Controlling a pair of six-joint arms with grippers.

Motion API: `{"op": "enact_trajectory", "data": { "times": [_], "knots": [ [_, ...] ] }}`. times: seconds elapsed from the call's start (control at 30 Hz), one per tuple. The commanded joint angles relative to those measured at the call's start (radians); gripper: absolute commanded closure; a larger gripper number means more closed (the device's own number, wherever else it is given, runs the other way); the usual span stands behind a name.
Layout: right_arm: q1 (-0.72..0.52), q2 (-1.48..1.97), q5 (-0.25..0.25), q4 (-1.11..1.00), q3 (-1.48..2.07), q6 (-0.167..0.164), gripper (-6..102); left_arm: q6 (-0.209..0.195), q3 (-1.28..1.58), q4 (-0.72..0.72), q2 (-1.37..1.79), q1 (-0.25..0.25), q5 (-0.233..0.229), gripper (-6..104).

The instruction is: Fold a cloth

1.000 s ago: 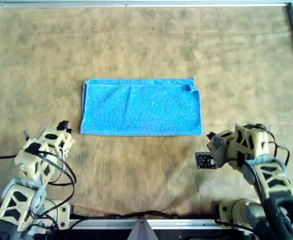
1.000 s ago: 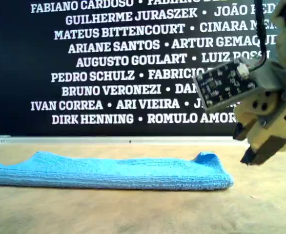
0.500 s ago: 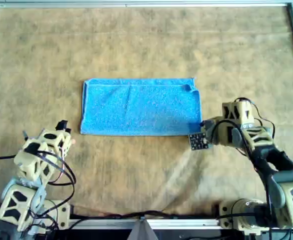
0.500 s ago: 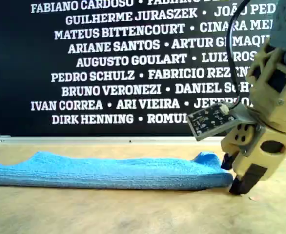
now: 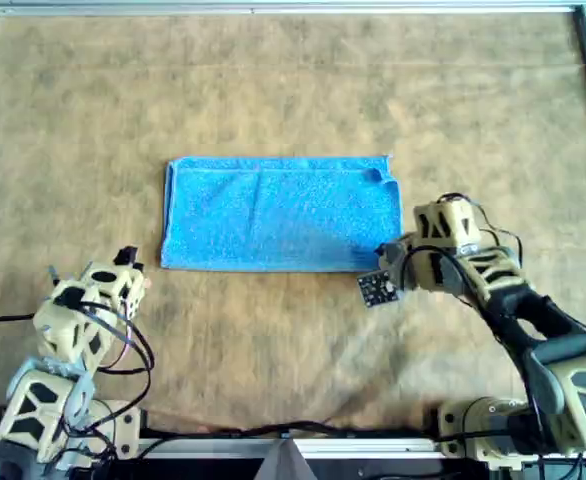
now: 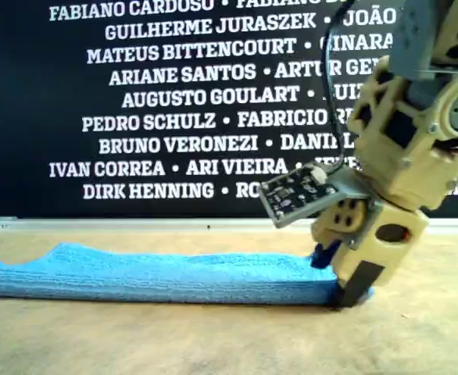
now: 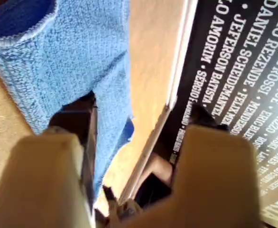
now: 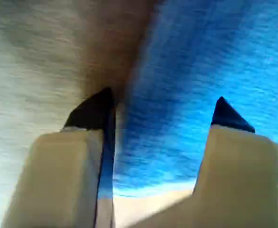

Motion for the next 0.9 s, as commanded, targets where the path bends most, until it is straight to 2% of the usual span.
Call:
{"op": "enact_trajectory", "data": {
  "times": [0.0, 0.23, 0.33, 0.43, 0.73, 0.8, 0.87],
  "knots": [
    [0.003, -0.003, 0.006, -0.002, -0.101, 0.002, 14, 0.003, -0.02, 0.0, 0.015, 0.02, -0.003, 29],
    [-0.002, -0.083, 0.008, 0.008, -0.161, 0.002, 14, 0.003, -0.02, 0.0, 0.015, 0.02, -0.003, 29],
    [0.002, -0.107, 0.008, 0.017, -0.163, 0.0, 19, 0.003, -0.02, 0.0, 0.015, 0.02, -0.003, 29],
    [0.003, -0.12, 0.006, 0.017, -0.163, 0.0, 34, 0.003, -0.02, 0.0, 0.015, 0.018, -0.003, 29],
    [-0.003, -0.114, -0.009, -0.002, -0.164, 0.003, 93, 0.003, -0.02, 0.0, 0.015, 0.018, -0.003, 29],
    [-0.003, -0.109, -0.009, -0.002, -0.164, 0.003, 100, 0.003, -0.02, 0.0, 0.015, 0.018, -0.002, 29],
    [-0.003, -0.114, -0.009, -0.002, -0.164, 0.003, 97, 0.003, -0.02, 0.0, 0.015, 0.018, -0.002, 29]
  ]
}}
